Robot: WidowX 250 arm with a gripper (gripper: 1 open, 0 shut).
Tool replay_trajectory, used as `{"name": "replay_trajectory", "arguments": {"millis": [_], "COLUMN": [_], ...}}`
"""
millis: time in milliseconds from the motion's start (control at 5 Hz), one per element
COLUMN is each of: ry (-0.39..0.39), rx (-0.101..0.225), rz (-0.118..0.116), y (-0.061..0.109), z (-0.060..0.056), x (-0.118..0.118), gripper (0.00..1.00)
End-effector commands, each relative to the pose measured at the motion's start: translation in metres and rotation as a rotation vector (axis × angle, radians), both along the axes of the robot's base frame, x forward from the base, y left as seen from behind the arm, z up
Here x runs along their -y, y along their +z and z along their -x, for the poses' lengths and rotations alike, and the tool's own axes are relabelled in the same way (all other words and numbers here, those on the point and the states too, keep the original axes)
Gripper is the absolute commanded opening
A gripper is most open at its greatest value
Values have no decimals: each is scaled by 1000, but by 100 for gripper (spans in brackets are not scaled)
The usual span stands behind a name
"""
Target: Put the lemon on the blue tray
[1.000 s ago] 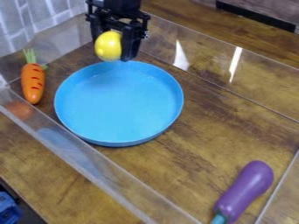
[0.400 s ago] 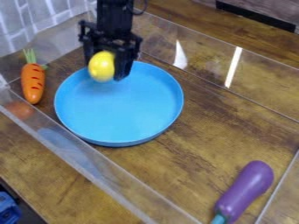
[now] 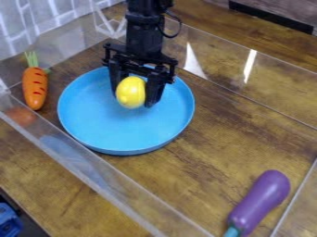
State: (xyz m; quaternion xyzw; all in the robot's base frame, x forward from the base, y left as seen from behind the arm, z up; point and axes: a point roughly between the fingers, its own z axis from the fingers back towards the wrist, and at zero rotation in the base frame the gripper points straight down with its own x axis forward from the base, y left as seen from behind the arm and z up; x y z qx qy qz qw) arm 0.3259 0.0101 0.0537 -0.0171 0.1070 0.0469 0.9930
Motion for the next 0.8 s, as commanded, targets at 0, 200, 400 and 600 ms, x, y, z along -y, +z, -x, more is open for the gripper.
{"name": "replay_trajectory", "arguments": {"millis": [0,200,400,600], "ry": [47,106,109,109], "rx": [89,91,92,92], "rz": [8,18,30,37], "y": [26,24,33,42], "z": [-13,-18,-18,-19], "x": [1,-3,0,2], "gripper": [100,100,100,100]}}
